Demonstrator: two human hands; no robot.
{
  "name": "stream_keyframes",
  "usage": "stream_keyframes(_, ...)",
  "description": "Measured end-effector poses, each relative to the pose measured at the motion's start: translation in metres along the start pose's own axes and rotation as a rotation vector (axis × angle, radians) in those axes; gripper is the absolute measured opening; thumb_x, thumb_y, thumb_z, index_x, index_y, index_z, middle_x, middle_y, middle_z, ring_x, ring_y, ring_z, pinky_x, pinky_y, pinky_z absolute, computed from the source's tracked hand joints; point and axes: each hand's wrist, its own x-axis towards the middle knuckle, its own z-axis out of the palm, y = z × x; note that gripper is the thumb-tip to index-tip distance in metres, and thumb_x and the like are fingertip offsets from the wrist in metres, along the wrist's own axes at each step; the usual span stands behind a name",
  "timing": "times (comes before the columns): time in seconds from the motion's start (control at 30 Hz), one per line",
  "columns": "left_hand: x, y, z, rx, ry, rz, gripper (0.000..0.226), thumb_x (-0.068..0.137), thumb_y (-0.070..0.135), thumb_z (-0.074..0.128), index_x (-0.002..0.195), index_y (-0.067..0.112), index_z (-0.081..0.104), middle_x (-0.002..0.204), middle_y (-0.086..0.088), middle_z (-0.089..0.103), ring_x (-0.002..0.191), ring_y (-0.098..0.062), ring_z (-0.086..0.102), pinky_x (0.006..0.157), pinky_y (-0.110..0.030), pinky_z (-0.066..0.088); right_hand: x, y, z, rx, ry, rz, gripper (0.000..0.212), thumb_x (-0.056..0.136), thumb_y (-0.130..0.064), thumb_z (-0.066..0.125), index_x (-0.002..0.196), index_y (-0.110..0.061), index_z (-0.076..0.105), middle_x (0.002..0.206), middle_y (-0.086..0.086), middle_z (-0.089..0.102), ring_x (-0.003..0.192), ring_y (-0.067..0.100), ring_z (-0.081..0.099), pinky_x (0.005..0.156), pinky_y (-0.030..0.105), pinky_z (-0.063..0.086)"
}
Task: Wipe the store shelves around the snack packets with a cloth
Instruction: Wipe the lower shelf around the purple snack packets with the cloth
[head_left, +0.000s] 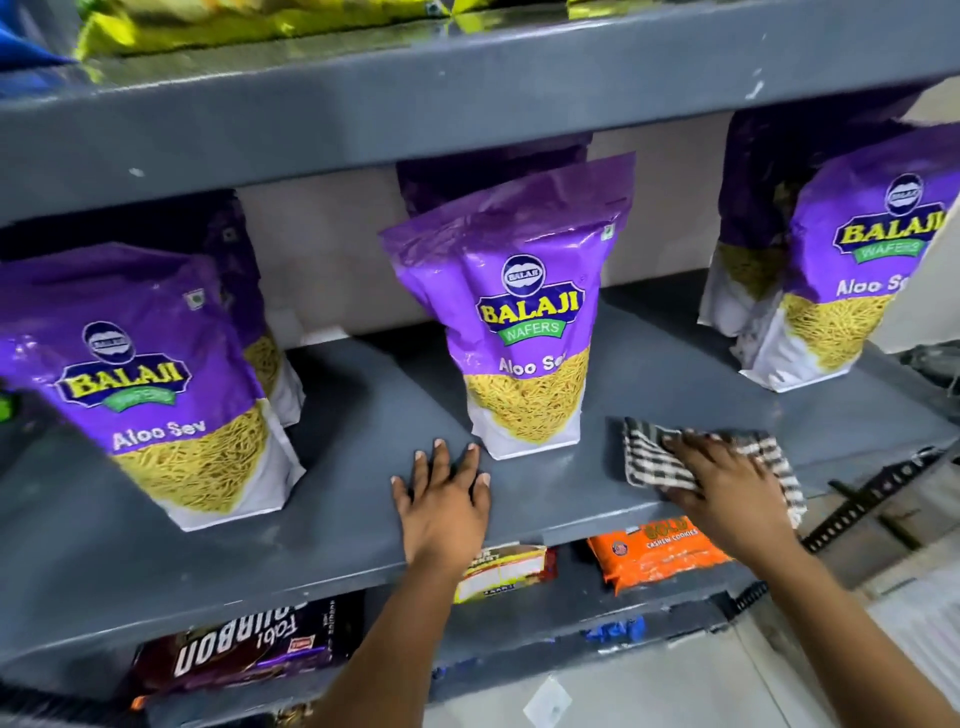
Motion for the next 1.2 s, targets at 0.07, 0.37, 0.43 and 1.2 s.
stream_keyframes(0.07, -0.005, -0.008, -0.003, 0.002, -0.003, 0.056, 0.050, 0.096, 0.041, 0.023, 0.144, 0.030, 0.014, 0.157, -0.003, 0.006, 0.143, -0.021, 0.002, 0.114, -0.045, 0.001, -0.012, -0.025, 0.007, 0.020, 0.012, -0.020, 0.052, 0.078, -0.035, 0.065, 0.128, -0.027, 0.050, 0.140, 0.002, 0.051, 0.131, 0.026, 0.043, 0.107, 0.047, 0.031)
stream_keyframes(0.37, -0.065, -0.151, -0.022, 0.035, 0.000, 0.206, 0.065, 0.094, 0.050, 0.009, 0.123, 0.011, 0.053, 0.128, -0.013, 0.058, 0.116, -0.028, 0.056, 0.105, -0.030, 0.016, -0.032, -0.175, 0.045, -0.016, -0.064, -0.063, 0.050, 0.083, -0.030, 0.052, 0.131, -0.030, 0.042, 0.142, -0.002, 0.045, 0.132, 0.023, 0.035, 0.108, 0.042, 0.027)
stream_keyframes(0.43, -0.078, -0.196, -0.028, 0.053, -0.006, 0.194, 0.065, 0.094, 0.049, 0.007, 0.124, 0.011, 0.050, 0.128, -0.012, 0.058, 0.120, -0.025, 0.050, 0.108, -0.027, 0.006, -0.038, -0.206, 0.053, -0.005, -0.087, -0.072, 0.049, 0.084, -0.029, 0.051, 0.132, -0.030, 0.042, 0.143, -0.003, 0.044, 0.133, 0.024, 0.035, 0.108, 0.043, 0.026)
stream_keyframes(1.2, -0.100, -0.363, -0.065, 0.097, 0.133, -0.146, 0.093, 0.083, 0.026, 0.053, 0.142, 0.018, -0.018, 0.155, -0.006, -0.014, 0.141, -0.024, -0.016, 0.110, -0.055, -0.011, -0.074, -0.338, 0.060, 0.366, -0.001, 0.042, 0.030, 0.079, 0.001, 0.050, 0.106, -0.007, 0.060, 0.108, 0.024, 0.067, 0.098, 0.040, 0.062, 0.080, 0.041, 0.049)
